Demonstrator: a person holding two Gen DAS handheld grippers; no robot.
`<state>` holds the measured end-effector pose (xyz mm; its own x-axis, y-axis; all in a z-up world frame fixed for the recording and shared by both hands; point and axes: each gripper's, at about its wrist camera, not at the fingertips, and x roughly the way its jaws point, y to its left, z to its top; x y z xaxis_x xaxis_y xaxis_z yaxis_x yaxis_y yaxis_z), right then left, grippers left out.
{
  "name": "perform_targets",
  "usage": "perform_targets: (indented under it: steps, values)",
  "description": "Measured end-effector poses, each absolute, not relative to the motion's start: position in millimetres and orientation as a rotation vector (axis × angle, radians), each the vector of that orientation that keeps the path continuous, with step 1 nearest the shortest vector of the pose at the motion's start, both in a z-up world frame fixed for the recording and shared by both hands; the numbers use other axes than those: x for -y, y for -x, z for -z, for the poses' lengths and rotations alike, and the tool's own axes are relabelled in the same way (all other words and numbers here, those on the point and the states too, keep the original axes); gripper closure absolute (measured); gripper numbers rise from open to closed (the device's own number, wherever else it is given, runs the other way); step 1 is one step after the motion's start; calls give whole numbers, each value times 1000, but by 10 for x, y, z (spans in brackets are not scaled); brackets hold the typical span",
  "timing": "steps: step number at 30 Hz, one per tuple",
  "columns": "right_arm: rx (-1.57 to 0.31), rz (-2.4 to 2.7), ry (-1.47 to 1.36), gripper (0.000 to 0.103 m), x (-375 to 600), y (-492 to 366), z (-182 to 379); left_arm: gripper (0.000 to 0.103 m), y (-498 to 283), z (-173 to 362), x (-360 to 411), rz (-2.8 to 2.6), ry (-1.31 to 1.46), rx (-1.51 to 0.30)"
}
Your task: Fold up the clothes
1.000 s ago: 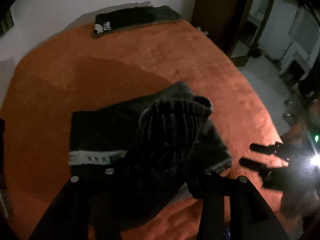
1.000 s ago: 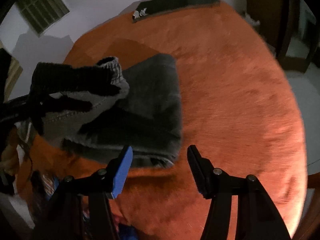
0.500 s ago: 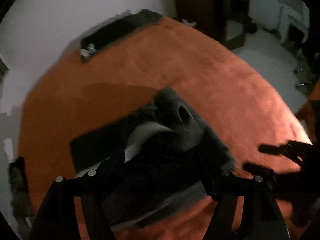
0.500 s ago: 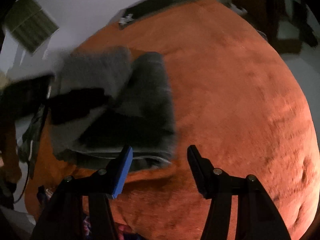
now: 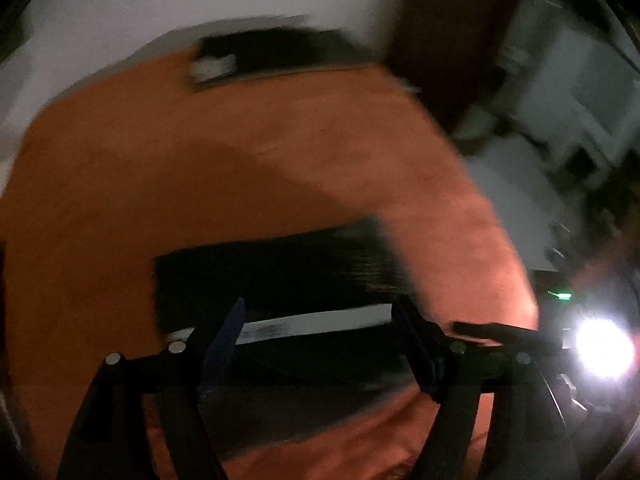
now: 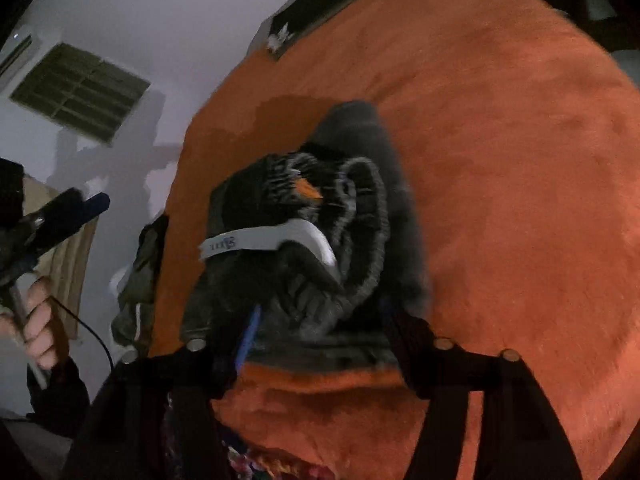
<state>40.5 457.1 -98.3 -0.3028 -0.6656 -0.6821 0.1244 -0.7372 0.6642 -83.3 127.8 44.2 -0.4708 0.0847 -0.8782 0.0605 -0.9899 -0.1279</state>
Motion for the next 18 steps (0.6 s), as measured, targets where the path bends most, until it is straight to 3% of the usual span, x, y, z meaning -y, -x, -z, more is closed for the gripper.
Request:
perform_targets:
  steps: [5,8,12,14,15,18]
  values:
    - [839,1912,-1542,32,-4248,110,1300,26,598,138,-321,-2671,1850,498]
    - [884,1911,-1541,26,-4076,292,1342,26,393,474,31,-2638,1962,630]
    - [898,1976,-1536,26,-3943,393,1340,26,139,762,240,-2621,2037,682]
    - [819,2058,-1544,47,-3855,393,1305,26,66,841,243,-2619,2061,647]
    - [736,2119,-1570,81,-3793,391,1282,26,36,886,216,-2620,2070,610]
    - [621,2208,-1542,86,-3689,315,1105,26,-80,893,61,-2642,2061,428]
